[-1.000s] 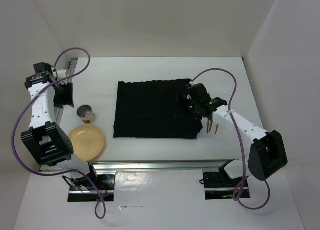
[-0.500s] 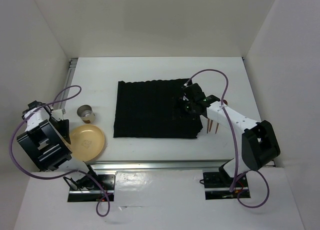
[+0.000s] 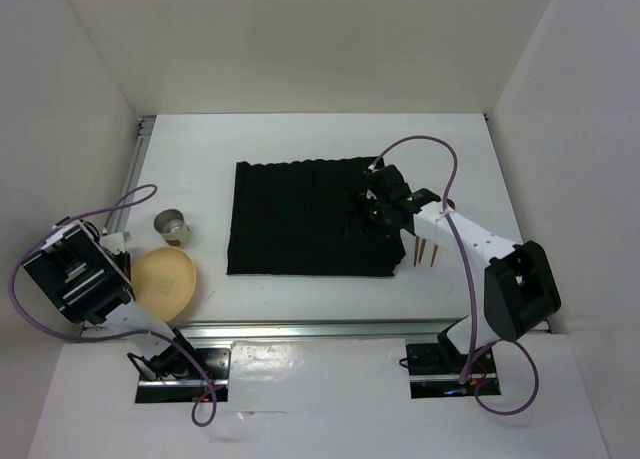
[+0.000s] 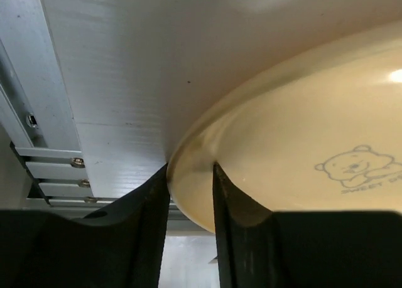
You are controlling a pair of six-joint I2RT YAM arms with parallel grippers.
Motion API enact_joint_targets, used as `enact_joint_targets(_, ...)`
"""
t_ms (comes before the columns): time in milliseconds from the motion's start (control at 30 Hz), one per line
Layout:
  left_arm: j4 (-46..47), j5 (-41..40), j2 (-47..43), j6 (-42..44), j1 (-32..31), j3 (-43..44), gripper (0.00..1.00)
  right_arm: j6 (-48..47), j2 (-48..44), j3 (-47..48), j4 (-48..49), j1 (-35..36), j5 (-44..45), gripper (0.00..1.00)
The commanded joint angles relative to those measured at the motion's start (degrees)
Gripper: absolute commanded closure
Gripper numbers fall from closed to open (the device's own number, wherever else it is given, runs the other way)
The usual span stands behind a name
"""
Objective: Set the dinner table for one person
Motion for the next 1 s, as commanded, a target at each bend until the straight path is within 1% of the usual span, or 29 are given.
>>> enact_joint_targets(0,0.23,4.18,2.48,2.02,0.37,-1.19,0.71,0.23,-2.66,2.29,-0.72,0.47,2.44,0.00)
enact_joint_targets(33,0.23,4.19,2.48,2.02,0.37,-1.19,0.80,0.23,-2.66,2.30,-1.24,0.47,2.44,0.00)
enact_joint_targets(67,0.23,4.19,2.48,2.02,0.37,-1.19,1.00,0.23,-2.66,2.30,-1.25,0.47,2.44,0.00)
enact_joint_targets(167,0.23,4.81,1.96,2.02,0.37,-1.19,1.00,-0.29,-2.66,3.44,-2.30,0.47,3.84,0.00)
enact_joint_targets(333,-3.37,7.35,-0.50,5.97,1.77,0.04,1.00,-0.29,-2.66,2.83,-2.30,0.47,4.37,0.00)
enact_joint_targets(433,-8.20,12.44,-1.91,10.62,3.26,2.40,1.00,-0.29,-3.19,2.30,-2.30,0.47,4.37,0.00)
enact_joint_targets(467,-9.95,16.37,-2.52,12.20,3.27,3.02,1.00,0.23,-3.19,2.30,-2.30,0.47,4.37,0.00)
enact_joint_targets(500,-13.10,18.06,-2.53,15.09,3.27,3.55,1.00,0.23,-3.19,2.30,-2.30,0.47,4.37,0.00)
enact_joint_targets(567,-15.23,21.14,-2.53,17.13,3.27,4.17,1.00,-0.29,-3.19,2.30,-2.30,0.47,3.85,0.00)
enact_joint_targets(733,-19.54,24.49,-3.93,22.30,3.80,5.23,1.00,-0.82,-2.57,4.32,-3.71,0.47,4.37,0.00)
enact_joint_targets(833,-23.93,27.13,-6.65,26.26,3.80,8.47,1.00,-0.82,-3.36,3.80,-3.71,0.47,4.89,0.00)
enact_joint_targets(967,-30.61,30.99,-8.51,29.00,3.80,15.23,1.00,-0.29,-3.89,3.27,-4.32,0.47,5.42,0.00)
